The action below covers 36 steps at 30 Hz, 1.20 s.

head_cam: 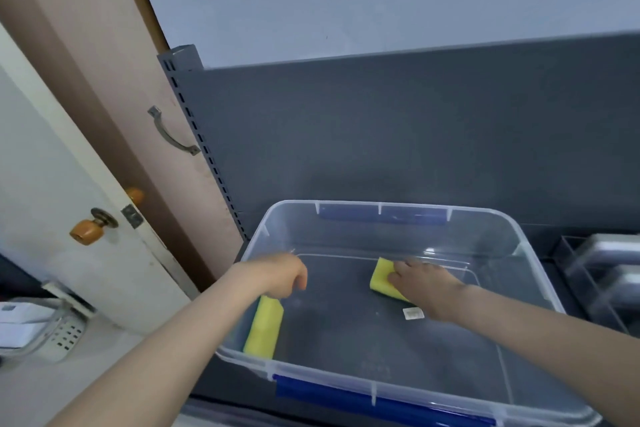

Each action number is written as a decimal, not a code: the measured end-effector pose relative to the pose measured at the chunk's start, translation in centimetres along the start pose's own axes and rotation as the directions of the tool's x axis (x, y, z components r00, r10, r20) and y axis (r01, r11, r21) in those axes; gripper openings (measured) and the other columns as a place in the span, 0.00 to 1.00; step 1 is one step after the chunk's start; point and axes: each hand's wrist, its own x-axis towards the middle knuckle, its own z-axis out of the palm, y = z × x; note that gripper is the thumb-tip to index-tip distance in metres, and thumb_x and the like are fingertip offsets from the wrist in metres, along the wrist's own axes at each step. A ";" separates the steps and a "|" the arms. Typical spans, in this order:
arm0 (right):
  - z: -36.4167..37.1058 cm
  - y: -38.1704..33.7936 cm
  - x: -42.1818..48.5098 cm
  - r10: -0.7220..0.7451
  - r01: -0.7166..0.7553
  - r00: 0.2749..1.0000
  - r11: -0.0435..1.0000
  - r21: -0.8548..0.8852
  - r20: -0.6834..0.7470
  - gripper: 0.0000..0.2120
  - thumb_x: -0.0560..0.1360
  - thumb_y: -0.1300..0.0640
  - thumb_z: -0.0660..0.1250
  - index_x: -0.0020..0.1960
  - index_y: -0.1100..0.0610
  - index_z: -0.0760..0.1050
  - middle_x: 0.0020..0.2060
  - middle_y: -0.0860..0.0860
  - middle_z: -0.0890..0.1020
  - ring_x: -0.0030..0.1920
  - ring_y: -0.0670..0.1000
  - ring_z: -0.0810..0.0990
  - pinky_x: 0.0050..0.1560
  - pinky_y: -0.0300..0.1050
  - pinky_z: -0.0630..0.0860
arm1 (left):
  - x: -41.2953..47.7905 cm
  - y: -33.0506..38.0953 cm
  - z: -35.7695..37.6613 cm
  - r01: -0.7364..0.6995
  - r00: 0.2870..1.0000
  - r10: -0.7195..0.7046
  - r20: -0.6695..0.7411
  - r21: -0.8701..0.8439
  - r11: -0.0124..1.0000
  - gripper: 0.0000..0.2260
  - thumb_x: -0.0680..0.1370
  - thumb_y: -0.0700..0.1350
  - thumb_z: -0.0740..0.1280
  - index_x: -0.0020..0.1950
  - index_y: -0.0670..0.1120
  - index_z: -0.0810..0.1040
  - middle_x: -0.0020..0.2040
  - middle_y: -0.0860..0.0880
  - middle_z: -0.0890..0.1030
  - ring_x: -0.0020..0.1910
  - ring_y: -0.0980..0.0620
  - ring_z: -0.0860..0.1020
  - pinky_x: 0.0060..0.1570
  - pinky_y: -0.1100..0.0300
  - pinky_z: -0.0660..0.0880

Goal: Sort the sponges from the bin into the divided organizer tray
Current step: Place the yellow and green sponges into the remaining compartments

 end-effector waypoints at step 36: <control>-0.6 -0.3 -2.8 0.305 -0.249 0.951 0.840 0.482 -0.040 0.15 0.74 0.60 0.60 0.60 0.57 0.64 0.57 0.54 0.74 0.55 0.58 0.75 0.41 0.47 0.68 | 0.8 3.5 3.7 -0.102 0.992 0.104 0.070 -0.022 0.995 0.30 0.64 0.63 0.75 0.59 0.49 0.74 0.54 0.52 0.76 0.49 0.50 0.75 0.47 0.54 0.77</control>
